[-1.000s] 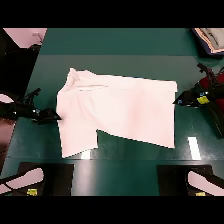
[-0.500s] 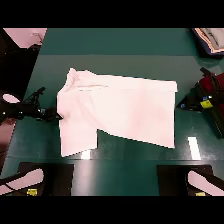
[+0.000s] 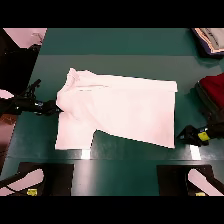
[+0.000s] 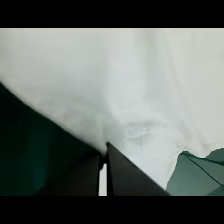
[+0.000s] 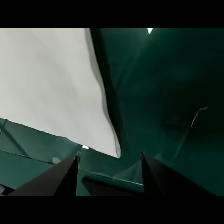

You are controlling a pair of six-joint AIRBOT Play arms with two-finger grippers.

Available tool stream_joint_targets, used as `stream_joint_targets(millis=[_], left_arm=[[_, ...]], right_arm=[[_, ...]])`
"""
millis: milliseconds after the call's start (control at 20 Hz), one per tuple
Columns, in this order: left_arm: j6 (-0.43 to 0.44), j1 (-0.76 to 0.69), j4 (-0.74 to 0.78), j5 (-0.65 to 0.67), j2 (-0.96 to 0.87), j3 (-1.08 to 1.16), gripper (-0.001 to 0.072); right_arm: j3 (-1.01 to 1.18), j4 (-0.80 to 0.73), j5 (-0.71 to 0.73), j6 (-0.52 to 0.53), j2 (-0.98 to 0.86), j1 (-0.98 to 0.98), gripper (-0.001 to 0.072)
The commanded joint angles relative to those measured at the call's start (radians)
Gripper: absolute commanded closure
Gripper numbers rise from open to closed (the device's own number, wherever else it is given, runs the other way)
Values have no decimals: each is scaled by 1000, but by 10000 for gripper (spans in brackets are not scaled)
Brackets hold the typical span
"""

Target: Fold the shirts.

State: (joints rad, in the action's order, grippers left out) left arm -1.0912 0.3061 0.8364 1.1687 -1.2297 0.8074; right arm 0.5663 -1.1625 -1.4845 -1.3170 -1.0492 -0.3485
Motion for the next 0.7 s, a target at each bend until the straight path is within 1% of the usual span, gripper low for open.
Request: stream_joint_targets(millis=[0, 150, 200, 250, 300, 450, 550, 600, 650], left_arm=[[-1, 0, -14, 3, 2, 3, 683], [-1, 0, -14, 2, 2, 3, 683], [-1, 0, -14, 2, 2, 3, 683], [-1, 0, -15, 2, 2, 3, 683], [-1, 0, -15, 2, 2, 3, 683], [-1, 0, -15, 4, 2, 3, 683], [0, 0, -14, 7, 2, 3, 683], [0, 0, -14, 15, 2, 3, 683], [0, 0, -14, 26, 2, 3, 683]], right_arm=[[-97, -6, 19, -3, 46, -13, 282], [-135, -5, 41, -10, 76, -13, 282], [-148, 17, 56, -11, 83, -13, 283], [-143, 24, 68, -10, 84, -5, 301], [-138, 38, 87, -10, 84, 13, 346], [-138, 45, 150, -34, 73, 102, 346], [-138, 45, 139, -44, 44, 156, 346], [-138, 45, 138, -43, 32, 177, 388], [-138, 45, 142, -43, 26, 198, 534]])
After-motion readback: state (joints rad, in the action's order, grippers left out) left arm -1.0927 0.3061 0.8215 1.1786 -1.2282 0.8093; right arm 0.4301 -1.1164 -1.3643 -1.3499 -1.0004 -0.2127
